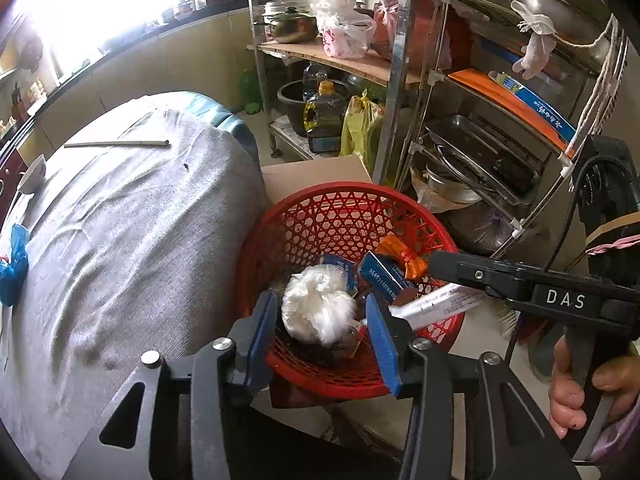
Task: Collect trash
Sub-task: 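Lower both tools into the red basket and open them, then move both open tools back over the table toward the plastic bags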
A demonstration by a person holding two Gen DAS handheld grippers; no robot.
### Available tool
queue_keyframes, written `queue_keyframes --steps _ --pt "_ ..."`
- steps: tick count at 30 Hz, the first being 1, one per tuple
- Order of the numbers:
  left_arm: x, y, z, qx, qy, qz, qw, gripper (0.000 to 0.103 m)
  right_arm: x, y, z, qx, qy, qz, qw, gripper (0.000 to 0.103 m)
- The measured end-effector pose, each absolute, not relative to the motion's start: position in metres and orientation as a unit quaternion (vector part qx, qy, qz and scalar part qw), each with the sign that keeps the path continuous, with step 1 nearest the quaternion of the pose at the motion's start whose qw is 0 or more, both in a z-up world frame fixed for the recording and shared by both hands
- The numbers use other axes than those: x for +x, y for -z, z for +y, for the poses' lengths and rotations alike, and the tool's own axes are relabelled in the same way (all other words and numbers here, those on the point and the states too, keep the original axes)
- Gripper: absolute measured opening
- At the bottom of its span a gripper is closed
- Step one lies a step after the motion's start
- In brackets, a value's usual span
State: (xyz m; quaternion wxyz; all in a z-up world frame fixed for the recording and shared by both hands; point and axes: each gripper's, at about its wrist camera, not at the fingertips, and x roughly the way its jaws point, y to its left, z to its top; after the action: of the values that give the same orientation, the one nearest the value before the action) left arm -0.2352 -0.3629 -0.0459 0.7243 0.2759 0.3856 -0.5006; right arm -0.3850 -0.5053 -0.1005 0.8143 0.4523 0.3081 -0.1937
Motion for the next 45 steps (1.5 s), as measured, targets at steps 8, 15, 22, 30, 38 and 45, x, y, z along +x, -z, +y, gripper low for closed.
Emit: queue_keyframes --steps 8,15,22,30,38,45 --pt "-0.238 0.044 -0.362 0.281 0.501 0.376 0.727 0.057 -0.385 0.099 -0.505 0.46 0.184 0.296 0.816 0.054" --pt "-0.236 0.042 -0.359 0.281 0.492 0.369 0.737 0.064 -0.389 0.097 -0.508 0.475 0.18 0.28 0.815 0.059" --pt "-0.23 0.039 -0.351 0.287 0.463 0.356 0.759 0.067 -0.389 0.096 -0.508 0.476 0.184 0.279 0.814 0.059" --pt "-0.211 0.024 -0.325 0.274 0.415 0.33 0.802 0.069 -0.372 0.087 -0.496 0.461 0.174 0.287 0.821 0.059" --pt "-0.186 0.005 -0.289 0.243 0.371 0.313 0.84 0.071 -0.343 0.066 -0.471 0.425 0.153 0.299 0.84 0.059" --pt "-0.161 -0.003 -0.261 0.216 0.338 0.315 0.86 0.071 -0.317 0.047 -0.45 0.39 0.136 0.305 0.858 0.059"
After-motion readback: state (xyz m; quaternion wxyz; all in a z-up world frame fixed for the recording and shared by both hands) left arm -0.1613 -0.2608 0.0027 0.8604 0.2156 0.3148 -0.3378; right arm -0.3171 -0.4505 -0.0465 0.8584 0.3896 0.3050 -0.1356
